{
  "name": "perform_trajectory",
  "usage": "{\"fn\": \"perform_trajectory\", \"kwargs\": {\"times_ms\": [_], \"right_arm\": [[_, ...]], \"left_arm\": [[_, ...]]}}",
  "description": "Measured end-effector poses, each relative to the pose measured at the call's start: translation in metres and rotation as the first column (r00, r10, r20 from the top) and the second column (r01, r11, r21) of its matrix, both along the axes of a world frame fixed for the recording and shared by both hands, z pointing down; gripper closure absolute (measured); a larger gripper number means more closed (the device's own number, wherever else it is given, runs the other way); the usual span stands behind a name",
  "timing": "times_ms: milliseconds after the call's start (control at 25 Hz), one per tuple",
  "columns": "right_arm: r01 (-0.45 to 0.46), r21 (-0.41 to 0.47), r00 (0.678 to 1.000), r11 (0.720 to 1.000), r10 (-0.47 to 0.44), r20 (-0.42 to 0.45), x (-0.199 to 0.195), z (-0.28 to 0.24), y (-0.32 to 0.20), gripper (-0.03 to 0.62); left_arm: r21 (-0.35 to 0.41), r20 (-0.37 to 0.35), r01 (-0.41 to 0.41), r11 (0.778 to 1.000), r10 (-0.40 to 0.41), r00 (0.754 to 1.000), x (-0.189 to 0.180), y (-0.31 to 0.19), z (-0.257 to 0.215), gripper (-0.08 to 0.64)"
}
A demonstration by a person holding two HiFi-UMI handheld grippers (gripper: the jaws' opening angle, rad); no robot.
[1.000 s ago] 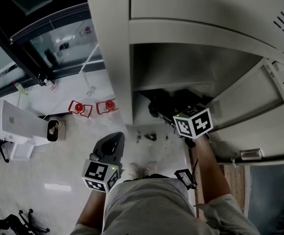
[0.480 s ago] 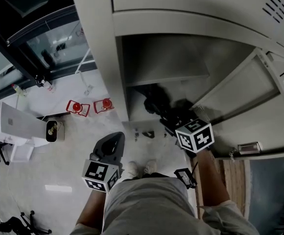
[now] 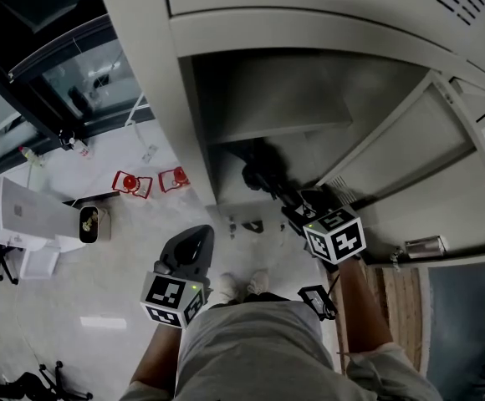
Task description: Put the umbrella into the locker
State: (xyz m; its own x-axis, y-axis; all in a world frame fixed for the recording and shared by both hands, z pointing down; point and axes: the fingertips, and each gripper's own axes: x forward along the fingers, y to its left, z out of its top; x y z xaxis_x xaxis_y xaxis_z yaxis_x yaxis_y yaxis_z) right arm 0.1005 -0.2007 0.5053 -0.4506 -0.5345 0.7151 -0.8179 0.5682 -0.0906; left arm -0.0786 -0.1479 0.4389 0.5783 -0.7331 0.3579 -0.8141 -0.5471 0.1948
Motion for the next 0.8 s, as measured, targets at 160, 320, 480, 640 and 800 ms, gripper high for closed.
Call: {"fn": "perform_trajectory", "kwargs": {"times_ms": [160,320,480,640,800], "right_arm": [[0.011,-0.01,1.0,1.0,-0.011,-0.016,0.001,0.0061,0.0013,0.341],[0.016,-0.003,1.0,1.0,-0.016,-0.015,-0.0019,0.0059,0.0017,0.391],[0.011,-0.003,0.999,1.0,-0.011,-0.037,0.0006,0.0057,0.002,0.393],[0.007,-0.001,0.999,1.0,-0.007,-0.042,0.0002,0.0025,0.0015,0.393],[0.008,0.005,0.999,1.0,-0.007,-0.05,-0.0005,-0.0013,-0.0008,0.393]], "left_arm": [[-0.003,0.002,0.0,1.0,0.001,1.0,0.0007,0.0012,0.0008,0.543],[-0.006,0.005,0.003,1.0,-0.003,1.0,-0.0013,0.0024,0.0012,0.543],[-0.005,0.008,0.006,1.0,-0.006,1.0,-0.0028,0.0023,0.0009,0.543],[0.0,0.005,0.01,1.0,-0.01,1.0,-0.0044,0.0012,-0.0003,0.543],[0.004,0.004,0.011,1.0,-0.011,1.0,-0.0059,0.0008,-0.0018,0.543]]}}
